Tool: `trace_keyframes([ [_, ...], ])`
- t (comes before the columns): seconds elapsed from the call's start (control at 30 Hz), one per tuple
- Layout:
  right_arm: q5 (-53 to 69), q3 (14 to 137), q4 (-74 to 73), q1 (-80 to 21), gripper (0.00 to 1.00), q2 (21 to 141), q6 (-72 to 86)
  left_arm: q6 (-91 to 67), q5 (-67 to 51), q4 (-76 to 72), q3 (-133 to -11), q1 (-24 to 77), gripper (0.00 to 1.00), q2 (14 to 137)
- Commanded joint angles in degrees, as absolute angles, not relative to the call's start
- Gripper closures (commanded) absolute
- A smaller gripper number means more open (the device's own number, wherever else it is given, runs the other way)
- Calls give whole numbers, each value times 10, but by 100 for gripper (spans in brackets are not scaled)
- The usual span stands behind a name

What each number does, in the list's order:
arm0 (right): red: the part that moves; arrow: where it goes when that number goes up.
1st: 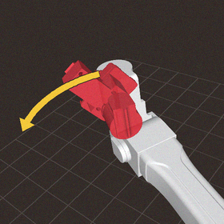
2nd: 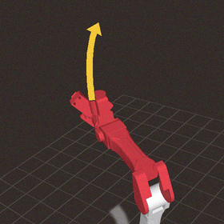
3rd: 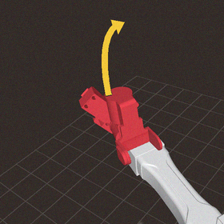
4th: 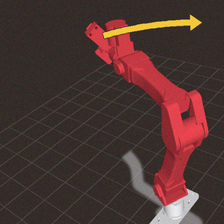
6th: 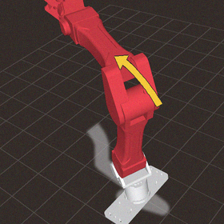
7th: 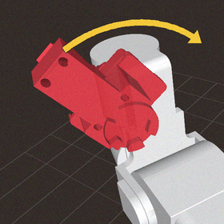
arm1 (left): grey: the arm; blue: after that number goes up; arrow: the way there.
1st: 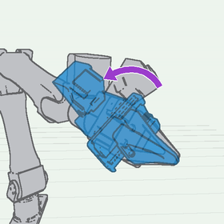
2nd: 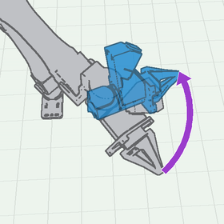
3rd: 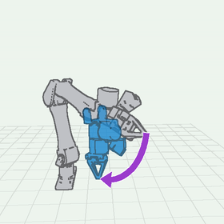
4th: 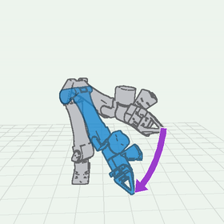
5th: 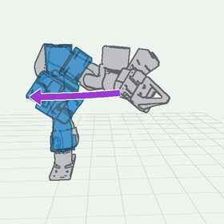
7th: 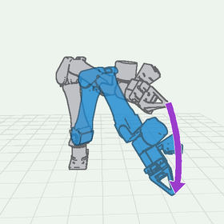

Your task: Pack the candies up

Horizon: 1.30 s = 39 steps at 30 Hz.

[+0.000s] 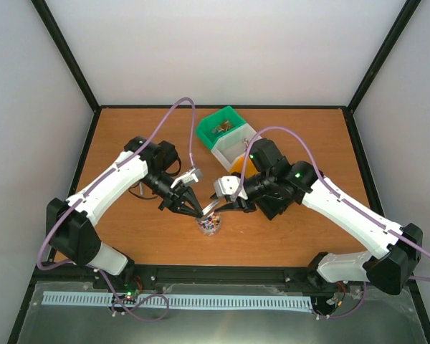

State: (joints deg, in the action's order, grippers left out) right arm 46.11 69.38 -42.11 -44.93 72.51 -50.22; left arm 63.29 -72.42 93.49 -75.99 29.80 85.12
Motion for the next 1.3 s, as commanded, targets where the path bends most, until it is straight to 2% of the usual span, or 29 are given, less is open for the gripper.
trace_keyframes([
  [0.0, 440, 698, -439, -464, 69, 721, -515, 657, -732, 939, -768, 304, 98, 860],
  [0.1, 429, 694, -433, -464, 79, 716, -503, 657, -729, 939, -771, 304, 98, 862],
  [0.23, 421, 682, -429, -464, 89, 709, -473, 586, -697, 875, -773, 296, 89, 849],
  [0.3, 415, 669, -421, -464, 90, 708, -452, 497, -671, 791, -756, 282, 73, 817],
  [0.37, 415, 657, -409, -460, 91, 709, -418, 386, -609, 676, -727, 270, 62, 775],
  [0.5, 477, 650, -398, -423, 93, 732, -335, 247, -411, 506, -667, 258, 35, 698],
  [0.6, 532, 646, -396, -398, 93, 764, -273, 223, -319, 460, -647, 257, 2, 656],
  [0.8, 651, 627, -424, -394, 92, 867, -197, 176, -208, 427, -625, 256, 0, 627],
  [1.1, 669, 620, -396, -394, 93, 960, -152, 246, -247, 479, -578, 257, 0, 566],
  [1.27, 658, 636, -395, -392, 93, 1011, -142, 308, -263, 505, -549, 289, 0, 576],
])
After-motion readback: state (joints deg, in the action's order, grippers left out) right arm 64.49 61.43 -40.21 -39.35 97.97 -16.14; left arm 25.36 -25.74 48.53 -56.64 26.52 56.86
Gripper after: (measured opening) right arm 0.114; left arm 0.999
